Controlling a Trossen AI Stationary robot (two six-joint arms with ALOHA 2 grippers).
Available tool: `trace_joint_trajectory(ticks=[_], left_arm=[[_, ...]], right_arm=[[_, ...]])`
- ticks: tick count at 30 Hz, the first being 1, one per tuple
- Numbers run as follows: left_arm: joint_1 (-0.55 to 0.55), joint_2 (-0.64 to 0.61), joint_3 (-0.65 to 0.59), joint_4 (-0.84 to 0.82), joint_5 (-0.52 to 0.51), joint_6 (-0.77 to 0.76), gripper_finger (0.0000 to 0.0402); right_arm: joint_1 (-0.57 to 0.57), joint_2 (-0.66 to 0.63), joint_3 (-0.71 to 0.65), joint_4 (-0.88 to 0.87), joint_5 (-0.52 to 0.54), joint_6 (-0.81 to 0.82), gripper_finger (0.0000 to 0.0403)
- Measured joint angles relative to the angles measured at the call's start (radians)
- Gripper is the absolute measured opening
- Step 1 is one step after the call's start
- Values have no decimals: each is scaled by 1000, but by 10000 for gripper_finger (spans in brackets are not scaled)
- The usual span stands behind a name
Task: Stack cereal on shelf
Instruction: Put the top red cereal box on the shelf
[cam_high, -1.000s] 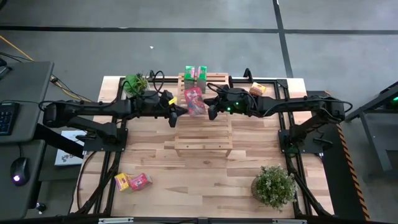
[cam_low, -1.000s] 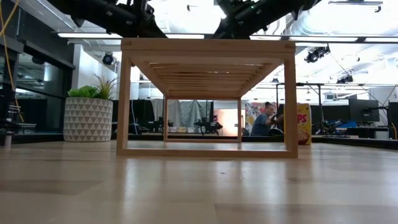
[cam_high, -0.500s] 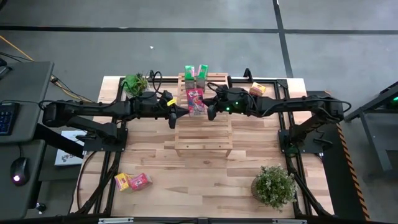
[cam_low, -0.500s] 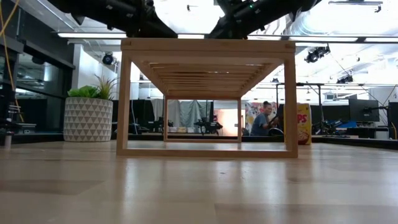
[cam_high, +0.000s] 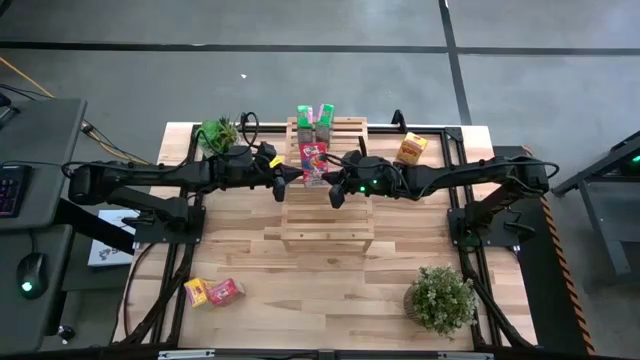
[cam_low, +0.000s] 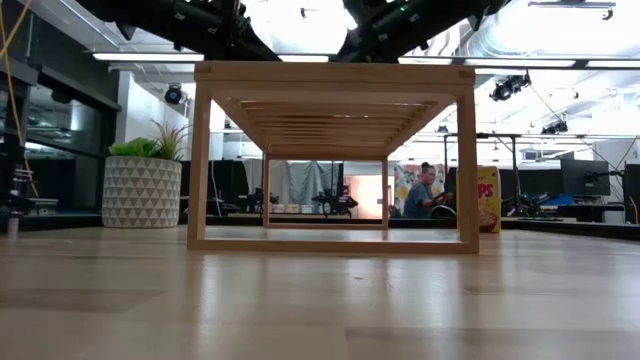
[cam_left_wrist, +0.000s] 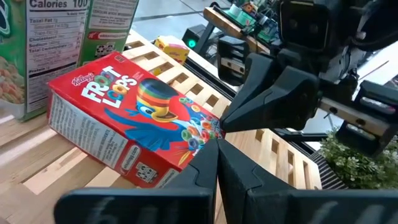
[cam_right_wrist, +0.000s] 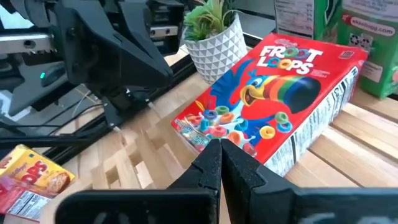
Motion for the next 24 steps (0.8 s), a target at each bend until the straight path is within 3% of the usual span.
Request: trace_joint_trajectory(ticks=[24], left_arm=[[0, 0, 0, -1, -34, -9, 0]], right_arm=[[68, 1, 0, -85, 3, -27, 0]])
